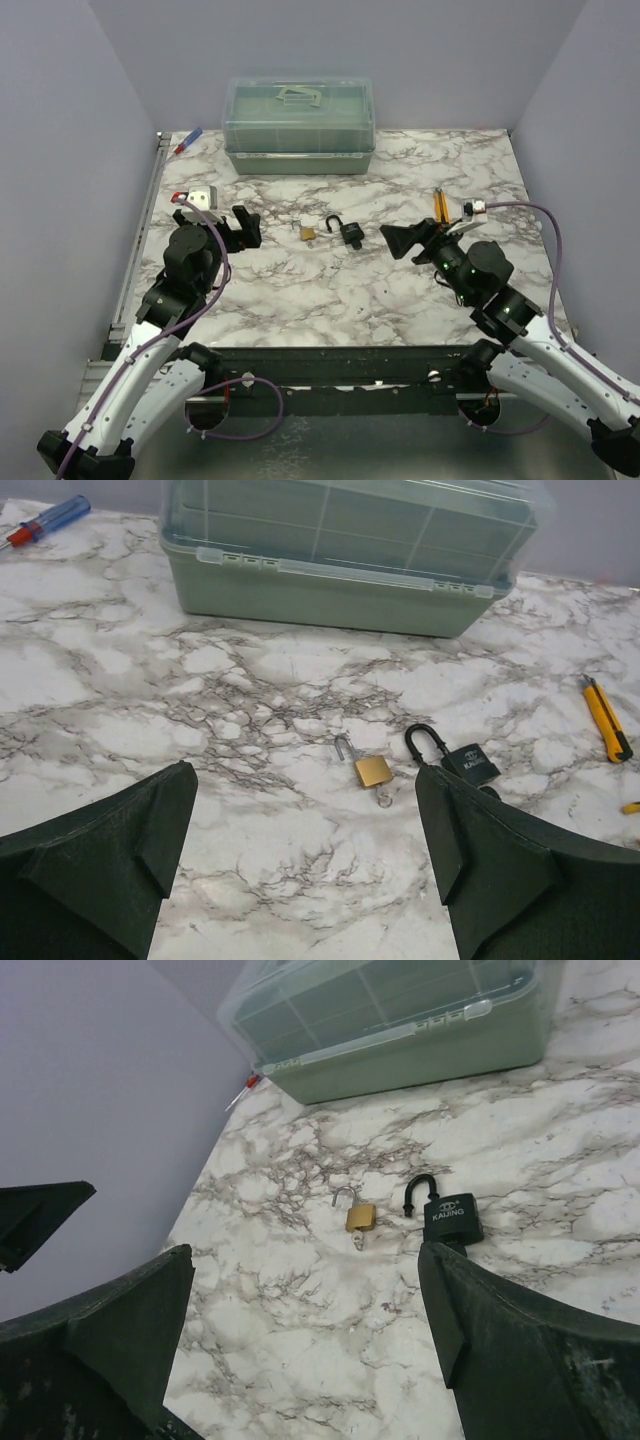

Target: Unlock with the key

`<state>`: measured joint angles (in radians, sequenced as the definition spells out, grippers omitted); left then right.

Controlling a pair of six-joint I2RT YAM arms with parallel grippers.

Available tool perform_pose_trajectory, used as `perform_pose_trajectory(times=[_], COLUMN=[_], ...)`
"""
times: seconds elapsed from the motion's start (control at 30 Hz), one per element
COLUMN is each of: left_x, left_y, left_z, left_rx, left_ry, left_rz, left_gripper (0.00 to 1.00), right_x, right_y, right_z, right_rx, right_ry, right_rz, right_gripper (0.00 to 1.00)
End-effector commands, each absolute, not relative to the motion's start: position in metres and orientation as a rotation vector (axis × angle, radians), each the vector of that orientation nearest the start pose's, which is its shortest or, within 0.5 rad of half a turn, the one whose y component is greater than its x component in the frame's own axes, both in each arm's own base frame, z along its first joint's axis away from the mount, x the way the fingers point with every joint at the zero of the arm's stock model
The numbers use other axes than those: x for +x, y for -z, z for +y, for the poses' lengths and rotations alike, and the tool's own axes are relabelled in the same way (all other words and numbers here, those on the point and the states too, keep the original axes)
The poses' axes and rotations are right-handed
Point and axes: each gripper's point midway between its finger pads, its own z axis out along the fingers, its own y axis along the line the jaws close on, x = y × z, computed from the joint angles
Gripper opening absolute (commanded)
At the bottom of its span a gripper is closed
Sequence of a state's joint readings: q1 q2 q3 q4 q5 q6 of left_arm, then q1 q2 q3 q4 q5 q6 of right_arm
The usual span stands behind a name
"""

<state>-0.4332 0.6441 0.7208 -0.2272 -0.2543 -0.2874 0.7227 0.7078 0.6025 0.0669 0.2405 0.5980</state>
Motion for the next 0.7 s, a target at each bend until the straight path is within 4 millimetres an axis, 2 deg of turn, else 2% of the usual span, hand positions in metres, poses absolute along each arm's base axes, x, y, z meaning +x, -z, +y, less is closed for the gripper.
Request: perform_pose_trajectory(times=[0.0,0.17,0.57,0.67], left_x=[0.282,0.287,0.283,0.282], left_y=[-0.264,-0.25,-0.254,-0.256], left_z=[-0.074,-0.079,-0.079,-0.079], left_rx=[-0.128,-0.115,-0.107,-0.106], left_ry=[0.209,0.21,0.226,0.229], left_rz=[1.743,1.784,1.767,1.761], left_gripper=[0.99,0.99,0.99,0.99], right_x=[0.241,0.228,0.229,0.23], right_y=[-0.24,-0.228,-0.217,-0.222], right_z=[0.168,0.157,0.149,0.148], right_rx=[0.14,0.206,0.281,0.285], right_ry=[-0.689,-0.719,-0.721,-0.717], right_rz=[1.793,1.801,1.777,1.762], right_gripper=[1.0,1.0,1.0,1.0])
